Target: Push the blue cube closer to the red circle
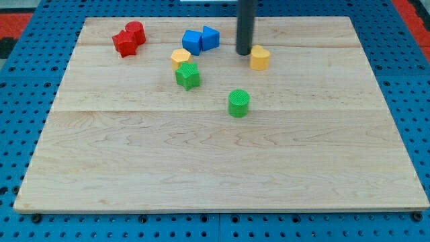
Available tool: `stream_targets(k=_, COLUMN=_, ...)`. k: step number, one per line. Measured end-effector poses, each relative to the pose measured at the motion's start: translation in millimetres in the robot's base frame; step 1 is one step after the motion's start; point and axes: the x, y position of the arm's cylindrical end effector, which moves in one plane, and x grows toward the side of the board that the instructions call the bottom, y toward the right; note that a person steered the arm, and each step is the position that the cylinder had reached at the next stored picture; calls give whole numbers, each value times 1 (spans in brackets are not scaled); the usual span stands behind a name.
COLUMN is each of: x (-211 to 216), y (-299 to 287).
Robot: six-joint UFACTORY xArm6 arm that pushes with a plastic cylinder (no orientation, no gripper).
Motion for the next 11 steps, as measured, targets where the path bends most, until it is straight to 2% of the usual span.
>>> stream_targets(k=1, x=-23, y=0)
stream_targets(k=4, x=-32, y=-1)
stream_targets(k=6, x=-69, y=-3)
stream_targets(k=8, x=-70, y=-3)
stream_targets(k=10, x=-68, y=-31)
stream_targets(k=11, x=-30, y=-56)
